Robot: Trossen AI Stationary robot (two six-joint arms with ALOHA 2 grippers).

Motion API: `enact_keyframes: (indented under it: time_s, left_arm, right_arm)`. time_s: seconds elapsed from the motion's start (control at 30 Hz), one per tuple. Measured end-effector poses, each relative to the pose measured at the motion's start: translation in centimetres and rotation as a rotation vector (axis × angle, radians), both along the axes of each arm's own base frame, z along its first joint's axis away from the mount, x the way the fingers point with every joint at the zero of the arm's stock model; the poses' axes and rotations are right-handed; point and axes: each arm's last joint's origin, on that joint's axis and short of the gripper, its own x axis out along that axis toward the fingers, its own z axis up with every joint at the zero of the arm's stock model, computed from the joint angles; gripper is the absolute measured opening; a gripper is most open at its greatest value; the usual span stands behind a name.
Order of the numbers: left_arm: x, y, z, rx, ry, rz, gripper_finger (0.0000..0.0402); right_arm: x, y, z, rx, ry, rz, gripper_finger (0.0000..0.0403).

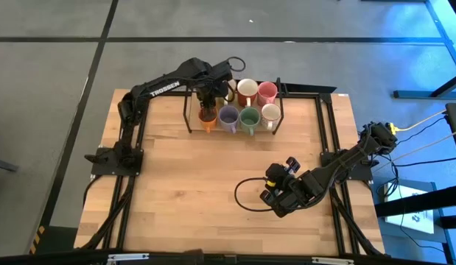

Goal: Place coffee mugs
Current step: Return to Home Position

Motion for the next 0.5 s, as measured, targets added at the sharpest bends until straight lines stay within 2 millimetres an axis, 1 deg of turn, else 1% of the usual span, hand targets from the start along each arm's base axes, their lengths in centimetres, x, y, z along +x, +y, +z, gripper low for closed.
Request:
enact_keyframes:
  time_s: [0.1, 0.2, 0.33, 0.4, 0.5]
  left_arm:
    - [-0.4, -1.4, 2.1, -0.001, -0.097, -0.002, 0.0092]
    - [-1.5, -3.1, 4.6, 0.029, -0.205, -0.004, 0.0086]
    - [-4.0, -5.8, 7.8, 0.069, -0.375, 0.010, 0.0075]
    - [-5.7, -7.4, 8.8, 0.088, -0.472, 0.007, 0.0071]
    - [-8.0, -9.7, 9.0, 0.099, -0.610, -0.013, 0.0065]
  right_arm:
    - [0.0, 0.0, 0.0, 0.002, -0.004, 0.002, 0.0147]
    - [0.0, 0.0, 0.1, -0.021, 0.008, 0.027, 0.0147]
    - [0.0, -0.2, 0.5, -0.092, 0.003, 0.079, 0.0147]
    - [0.0, -0.3, 0.6, -0.119, 0.025, 0.121, 0.0147]
    - [0.2, -0.5, 0.6, -0.146, 0.064, 0.187, 0.0136]
